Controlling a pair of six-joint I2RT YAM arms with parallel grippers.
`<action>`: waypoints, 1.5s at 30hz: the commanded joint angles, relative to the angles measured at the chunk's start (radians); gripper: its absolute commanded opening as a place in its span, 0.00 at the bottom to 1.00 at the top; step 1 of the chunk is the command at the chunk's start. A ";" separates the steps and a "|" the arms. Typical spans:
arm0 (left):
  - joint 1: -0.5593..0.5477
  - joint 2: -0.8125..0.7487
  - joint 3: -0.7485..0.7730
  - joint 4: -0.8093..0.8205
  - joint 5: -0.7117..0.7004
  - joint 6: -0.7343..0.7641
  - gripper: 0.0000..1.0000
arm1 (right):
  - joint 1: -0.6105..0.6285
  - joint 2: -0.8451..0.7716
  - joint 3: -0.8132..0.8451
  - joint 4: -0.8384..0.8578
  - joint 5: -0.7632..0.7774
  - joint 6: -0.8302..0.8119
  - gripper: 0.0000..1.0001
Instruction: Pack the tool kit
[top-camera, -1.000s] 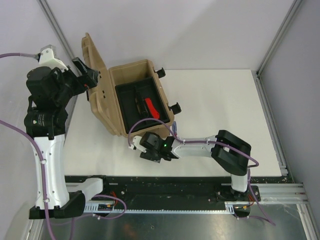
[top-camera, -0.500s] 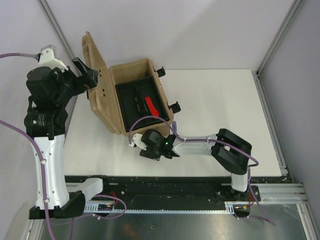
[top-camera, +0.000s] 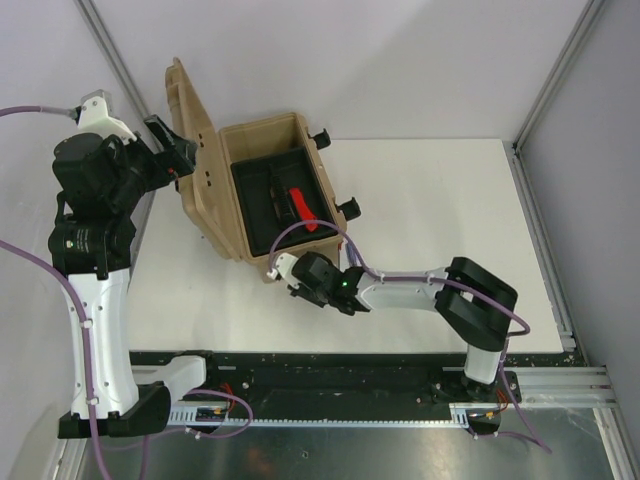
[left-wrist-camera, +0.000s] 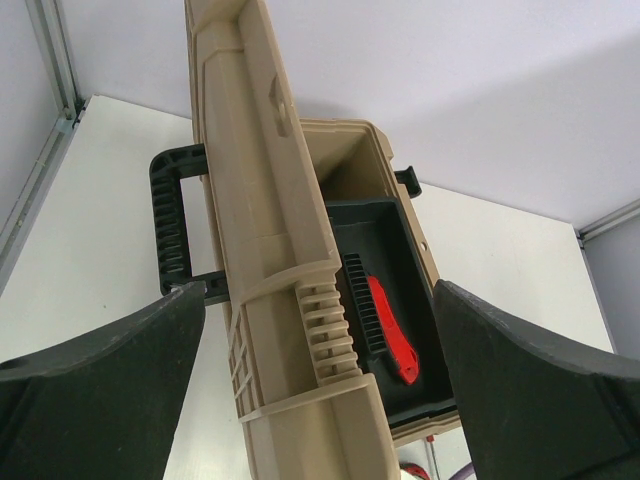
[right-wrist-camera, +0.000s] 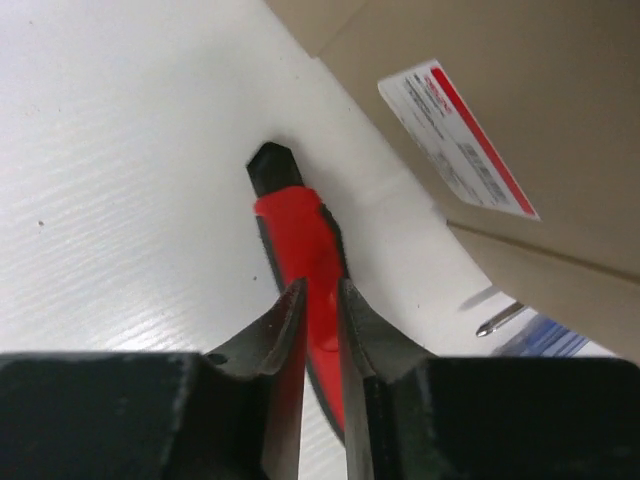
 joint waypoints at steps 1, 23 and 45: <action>-0.006 -0.014 0.003 0.018 -0.013 0.027 0.99 | -0.003 -0.083 -0.053 -0.016 -0.017 0.053 0.20; -0.005 -0.026 -0.010 0.017 -0.016 0.027 0.99 | -0.138 -0.131 -0.112 -0.032 -0.211 0.052 0.77; -0.005 -0.024 -0.006 0.018 -0.009 0.029 0.99 | -0.081 -0.170 -0.309 0.248 -0.053 0.140 0.77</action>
